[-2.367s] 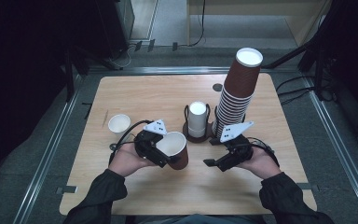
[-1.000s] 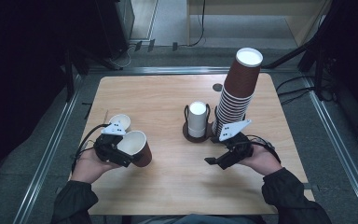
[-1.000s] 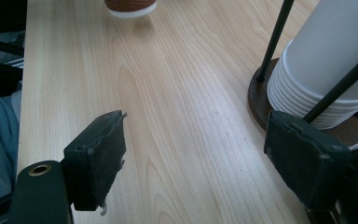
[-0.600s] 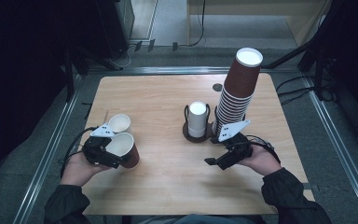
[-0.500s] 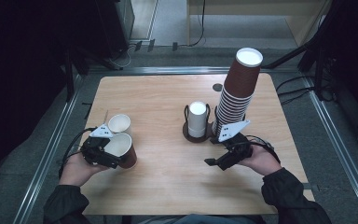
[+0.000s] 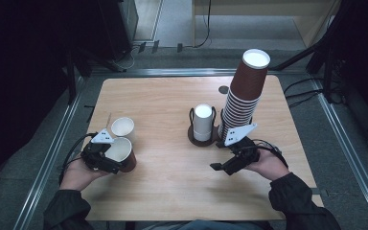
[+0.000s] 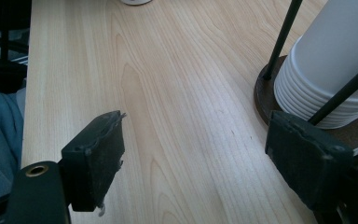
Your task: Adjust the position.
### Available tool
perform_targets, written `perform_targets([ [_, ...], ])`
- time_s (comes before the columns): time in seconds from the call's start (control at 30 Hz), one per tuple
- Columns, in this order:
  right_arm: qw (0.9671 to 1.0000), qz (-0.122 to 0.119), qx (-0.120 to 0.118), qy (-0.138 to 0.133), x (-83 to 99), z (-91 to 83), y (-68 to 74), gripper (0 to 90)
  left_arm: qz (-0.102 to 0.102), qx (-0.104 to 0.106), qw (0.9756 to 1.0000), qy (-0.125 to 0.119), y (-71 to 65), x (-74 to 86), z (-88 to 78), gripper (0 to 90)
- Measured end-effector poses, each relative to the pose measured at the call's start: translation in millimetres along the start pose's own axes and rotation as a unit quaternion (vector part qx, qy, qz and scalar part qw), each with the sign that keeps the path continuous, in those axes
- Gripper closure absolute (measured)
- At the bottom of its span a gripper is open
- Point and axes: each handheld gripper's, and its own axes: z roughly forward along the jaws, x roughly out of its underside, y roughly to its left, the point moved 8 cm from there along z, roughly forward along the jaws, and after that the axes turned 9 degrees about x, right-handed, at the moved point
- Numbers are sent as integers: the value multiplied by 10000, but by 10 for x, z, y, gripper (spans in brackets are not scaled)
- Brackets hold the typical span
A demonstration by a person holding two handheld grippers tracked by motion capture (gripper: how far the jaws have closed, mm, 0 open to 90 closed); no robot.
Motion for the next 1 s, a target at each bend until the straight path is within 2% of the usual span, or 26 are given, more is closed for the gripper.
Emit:
perform_targets([
  [0.13,10000,-14,-23,-8,-1,-6,6,199,-171,38,9998,34,0,-8,1,57],
  [0.37,9999,-42,-101,-35,-11,-10,38,199,-225,123,9997,-39,-24,-40,-3,1],
  [0.4,9999,-34,-91,-25,-9,-11,35,199,-259,215,9994,-65,-37,-46,-9,0],
  [0.57,9999,-45,-117,-7,-4,-11,39,199,-281,313,9990,-131,-66,-66,-40,0],
  [0.8,9999,-93,-107,-1,-4,-9,37,198,-327,339,9986,-259,-83,-113,-129,0],
  [0.87,9999,-89,-108,0,-5,-13,36,198,-344,398,9983,-231,-94,-125,-166,0],
  [1.0,9999,-87,-103,-4,-5,-18,31,197,-420,377,9980,-271,-91,-148,-237,0],
])
